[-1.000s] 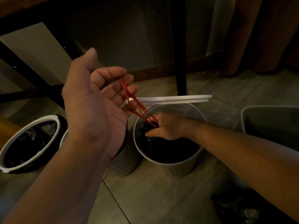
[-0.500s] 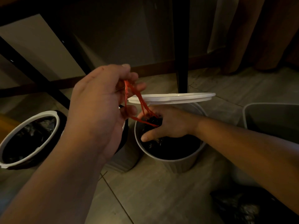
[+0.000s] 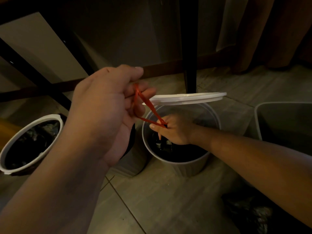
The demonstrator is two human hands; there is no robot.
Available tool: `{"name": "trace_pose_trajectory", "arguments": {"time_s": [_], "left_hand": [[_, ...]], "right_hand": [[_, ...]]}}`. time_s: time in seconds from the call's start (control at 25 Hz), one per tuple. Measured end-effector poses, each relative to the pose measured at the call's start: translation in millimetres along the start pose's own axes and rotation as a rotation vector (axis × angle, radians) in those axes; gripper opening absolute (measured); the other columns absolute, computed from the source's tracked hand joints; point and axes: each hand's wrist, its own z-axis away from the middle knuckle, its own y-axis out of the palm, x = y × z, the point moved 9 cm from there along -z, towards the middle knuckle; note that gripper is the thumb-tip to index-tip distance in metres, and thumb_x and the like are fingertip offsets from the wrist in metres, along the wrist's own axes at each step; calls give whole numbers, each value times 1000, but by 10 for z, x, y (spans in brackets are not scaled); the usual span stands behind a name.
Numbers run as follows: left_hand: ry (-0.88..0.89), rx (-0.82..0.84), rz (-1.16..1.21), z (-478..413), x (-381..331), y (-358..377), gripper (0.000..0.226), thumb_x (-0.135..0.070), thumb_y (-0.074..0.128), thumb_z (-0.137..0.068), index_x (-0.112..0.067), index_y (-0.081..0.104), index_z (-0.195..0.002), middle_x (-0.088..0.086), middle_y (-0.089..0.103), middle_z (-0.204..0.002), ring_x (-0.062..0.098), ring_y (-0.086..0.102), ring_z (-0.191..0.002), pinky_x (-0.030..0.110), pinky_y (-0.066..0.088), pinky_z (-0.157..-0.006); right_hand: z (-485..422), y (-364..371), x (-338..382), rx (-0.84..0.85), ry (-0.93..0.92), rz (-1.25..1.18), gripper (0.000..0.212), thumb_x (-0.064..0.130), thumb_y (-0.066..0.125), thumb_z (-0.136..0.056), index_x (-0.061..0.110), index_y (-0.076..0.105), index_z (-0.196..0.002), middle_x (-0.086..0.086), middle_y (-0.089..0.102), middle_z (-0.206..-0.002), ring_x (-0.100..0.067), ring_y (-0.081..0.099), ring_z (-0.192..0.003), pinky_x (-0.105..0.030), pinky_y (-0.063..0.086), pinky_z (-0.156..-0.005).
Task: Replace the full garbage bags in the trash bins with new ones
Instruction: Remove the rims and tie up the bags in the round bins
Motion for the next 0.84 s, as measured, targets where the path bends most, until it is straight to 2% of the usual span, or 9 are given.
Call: {"name": "trace_pose_trajectory", "arguments": {"time_s": [0.16,0.28,0.36,0.48,0.56,0.6,0.68,0.76,0.84], "left_hand": [[76,10,-65,10,49,-98,5,-10,69,-85,-15,70,-86,19,77,-102,30,78,-96,26,55,-58],[150,-16,-150,78,22,-236,28,4,68,-88,-23,71,-80,12,79,-102,27,77,-97,29,58,-63],[189,-3,-153,129,9,-311,33,8,70,-79,-25,73,-81,9,79,-102,26,77,-96,30,60,-66],[253,37,-214,175,29,-391,45,7,70,-67,-32,76,-89,6,80,-105,25,77,-98,32,63,-75],[266,0,-251,242,72,-519,50,5,73,-69,-33,74,-102,5,80,-103,24,78,-98,31,63,-78],[256,-41,-289,287,100,-616,52,2,77,-69,-33,72,-108,4,81,-102,22,78,-97,32,63,-80],[199,-113,-355,382,188,-816,53,-7,88,-69,-33,71,-112,1,81,-100,19,79,-97,36,62,-85],[108,-153,-428,458,321,-1008,41,-20,87,-65,-31,77,-103,1,82,-98,18,79,-94,39,58,-87],[-5,-134,-433,554,507,-1110,31,-22,82,-64,-29,81,-94,5,82,-94,20,80,-91,35,61,-84]], "right_hand": [[76,57,79,101,-27,42,40,50,63,-100,18,70,-78,6,68,-69,-7,66,-67,-16,44,-66],[211,-119,287,163,-67,-48,32,61,75,-85,33,71,-99,15,72,-97,-1,68,-91,-23,52,-82],[284,-307,442,102,-67,-174,33,61,71,-88,40,71,-113,18,73,-110,2,68,-104,-25,54,-92],[322,-498,607,-20,-93,-82,18,47,63,-100,33,75,-104,20,75,-98,5,69,-92,-11,50,-76],[353,-593,692,-67,-94,-52,20,39,63,-103,25,74,-92,13,74,-88,-1,69,-82,-10,49,-68],[368,-659,710,-89,-83,-114,25,36,63,-103,18,72,-89,8,75,-86,-5,71,-81,-14,53,-70],[409,-774,734,-97,-39,-286,29,32,64,-102,7,70,-90,-1,78,-92,-12,75,-91,-29,61,-87],[435,-852,767,-98,-20,-413,25,28,66,-101,12,71,-82,-9,79,-101,-18,76,-102,-45,59,-98],[451,-961,820,-150,-26,-496,21,24,66,-101,20,77,-83,-12,78,-109,-25,73,-110,-51,55,-104]]}}
